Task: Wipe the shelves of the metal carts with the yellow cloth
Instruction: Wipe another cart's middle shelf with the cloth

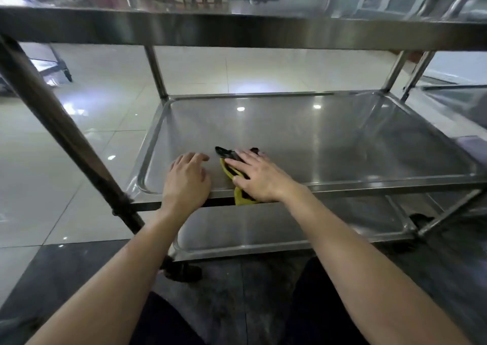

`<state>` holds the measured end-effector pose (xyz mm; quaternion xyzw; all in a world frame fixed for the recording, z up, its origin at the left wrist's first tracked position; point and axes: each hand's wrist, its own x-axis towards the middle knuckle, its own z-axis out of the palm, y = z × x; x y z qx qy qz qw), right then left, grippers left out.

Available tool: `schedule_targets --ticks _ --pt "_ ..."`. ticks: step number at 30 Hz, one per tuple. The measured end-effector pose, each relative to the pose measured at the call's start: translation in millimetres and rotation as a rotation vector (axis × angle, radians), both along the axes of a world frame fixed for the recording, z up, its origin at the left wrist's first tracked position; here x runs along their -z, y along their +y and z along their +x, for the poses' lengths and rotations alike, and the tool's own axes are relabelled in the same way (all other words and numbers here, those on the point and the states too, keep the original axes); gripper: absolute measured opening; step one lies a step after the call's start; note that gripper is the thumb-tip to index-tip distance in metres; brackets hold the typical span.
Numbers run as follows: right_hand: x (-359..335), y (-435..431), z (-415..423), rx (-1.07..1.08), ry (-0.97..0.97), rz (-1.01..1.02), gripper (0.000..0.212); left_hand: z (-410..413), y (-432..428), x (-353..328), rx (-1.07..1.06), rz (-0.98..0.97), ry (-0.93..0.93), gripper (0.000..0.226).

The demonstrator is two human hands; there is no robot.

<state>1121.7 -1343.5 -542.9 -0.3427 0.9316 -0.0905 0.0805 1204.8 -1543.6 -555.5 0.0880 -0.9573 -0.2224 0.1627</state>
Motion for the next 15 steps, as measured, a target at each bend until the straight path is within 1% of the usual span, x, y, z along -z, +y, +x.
schedule_targets --ticks 2,4,6,7,8,9,11,12,13,14,15 --pt "1.4 39.2 -13.7 0.141 0.006 0.015 0.068 24.9 0.1 -0.2 0.013 -0.004 0.089 0.034" --pt "3.6 67.5 -32.2 0.406 0.011 0.049 0.069 49.9 -5.1 6.3 0.031 -0.039 0.157 0.031" --pt "2.2 50.5 -45.2 0.641 0.045 0.091 0.071 71.7 -15.9 15.1 0.045 -0.045 0.207 0.028" --pt "1.3 23.5 -46.4 0.673 0.071 0.11 0.073 81.8 -22.0 19.1 0.061 -0.053 0.234 0.027" --pt "1.1 -10.6 -43.7 0.622 0.088 0.115 0.073 91.3 -28.0 23.5 0.078 -0.064 0.266 0.026" --pt "0.7 -45.3 -36.2 0.5 0.102 0.096 0.072 101.3 -32.8 26.8 0.073 -0.069 0.3 0.023" --pt "-2.0 -103.4 -10.1 0.152 0.095 0.046 0.069 118.5 -41.5 28.0 -0.063 -0.023 0.4 0.019" --pt "-4.7 -118.5 4.4 -0.006 0.05 0.035 0.067 123.4 -46.2 24.8 -0.188 0.041 0.467 0.024" --pt "-7.9 -122.8 15.4 -0.121 0.003 0.026 0.064 124.1 -52.7 19.1 -0.33 0.134 0.529 0.036" --pt "-9.6 -118.0 20.4 -0.184 -0.028 0.015 0.061 121.1 -60.6 10.1 -0.451 0.239 0.576 0.049" --pt "-9.6 -107.3 20.4 -0.205 -0.043 0.002 0.06 114.4 -69.6 -1.4 -0.511 0.34 0.606 0.061"
